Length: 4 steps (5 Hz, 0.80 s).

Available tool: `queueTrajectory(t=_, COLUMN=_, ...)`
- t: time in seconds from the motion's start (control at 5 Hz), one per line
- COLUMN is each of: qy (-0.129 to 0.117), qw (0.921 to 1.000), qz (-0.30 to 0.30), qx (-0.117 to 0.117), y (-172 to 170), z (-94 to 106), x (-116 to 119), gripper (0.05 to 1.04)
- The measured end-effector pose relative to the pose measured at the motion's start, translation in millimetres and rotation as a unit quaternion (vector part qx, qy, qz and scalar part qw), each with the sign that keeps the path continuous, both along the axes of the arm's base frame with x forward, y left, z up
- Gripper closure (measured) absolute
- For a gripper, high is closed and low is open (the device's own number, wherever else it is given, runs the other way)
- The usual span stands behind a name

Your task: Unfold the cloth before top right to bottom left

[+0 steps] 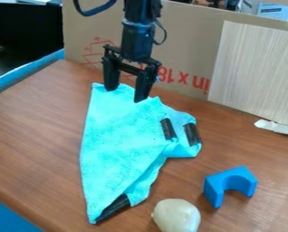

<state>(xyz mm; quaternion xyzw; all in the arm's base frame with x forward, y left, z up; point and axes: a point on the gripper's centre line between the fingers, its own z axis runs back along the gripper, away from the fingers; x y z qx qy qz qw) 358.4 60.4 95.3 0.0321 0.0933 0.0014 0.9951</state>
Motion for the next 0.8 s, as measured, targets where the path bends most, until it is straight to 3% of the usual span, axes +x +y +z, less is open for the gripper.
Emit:
queueTrajectory(t=0.2, qy=0.02, qw=0.9998, qz=0.0, qx=-0.003, y=-0.9, z=-14.8, x=-2.3, gripper=0.083)
queueTrajectory(t=0.4, qy=0.022, qw=0.9992, qz=-0.034, qx=0.001, y=-21.9, z=-23.0, x=-2.4, gripper=0.083)
queueTrajectory(t=0.8, qy=-0.003, qw=0.9997, qz=-0.023, qx=-0.011, y=-44.7, z=-25.5, x=5.4, gripper=0.083)
